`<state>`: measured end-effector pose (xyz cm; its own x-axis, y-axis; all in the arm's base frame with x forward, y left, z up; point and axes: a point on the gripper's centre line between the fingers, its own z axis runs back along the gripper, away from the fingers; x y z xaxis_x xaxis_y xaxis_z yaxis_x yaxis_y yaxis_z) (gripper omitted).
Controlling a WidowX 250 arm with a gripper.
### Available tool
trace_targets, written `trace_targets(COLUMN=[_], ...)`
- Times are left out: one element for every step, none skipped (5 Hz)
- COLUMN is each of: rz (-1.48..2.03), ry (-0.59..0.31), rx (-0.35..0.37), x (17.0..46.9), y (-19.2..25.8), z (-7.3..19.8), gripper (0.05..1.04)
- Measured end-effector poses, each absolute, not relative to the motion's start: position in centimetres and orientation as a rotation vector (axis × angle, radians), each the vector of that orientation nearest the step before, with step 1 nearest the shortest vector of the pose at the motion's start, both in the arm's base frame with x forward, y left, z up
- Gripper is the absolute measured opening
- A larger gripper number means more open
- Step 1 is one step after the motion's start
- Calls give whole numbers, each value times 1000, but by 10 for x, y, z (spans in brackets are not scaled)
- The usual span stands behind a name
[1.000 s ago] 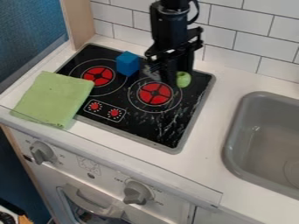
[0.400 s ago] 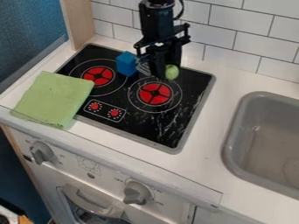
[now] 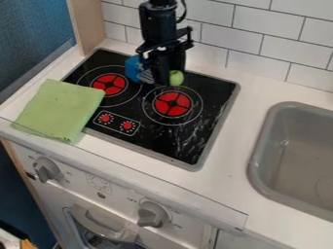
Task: Moved the green spatula over the left burner
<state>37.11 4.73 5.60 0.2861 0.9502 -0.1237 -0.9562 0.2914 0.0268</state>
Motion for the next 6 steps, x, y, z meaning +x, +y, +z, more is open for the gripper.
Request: trace_targets(rz=[1319, 1360, 1440, 1479, 1500, 1520], ry=[112, 105, 112, 95, 71, 78], rx=[-63, -60, -58, -54, -50, -46], x=[379, 382, 379, 380, 382, 386], y=[62, 75, 97, 112, 120, 130], z=[57, 56, 52, 54, 58, 52], gripper=[380, 380, 380, 380, 380, 380])
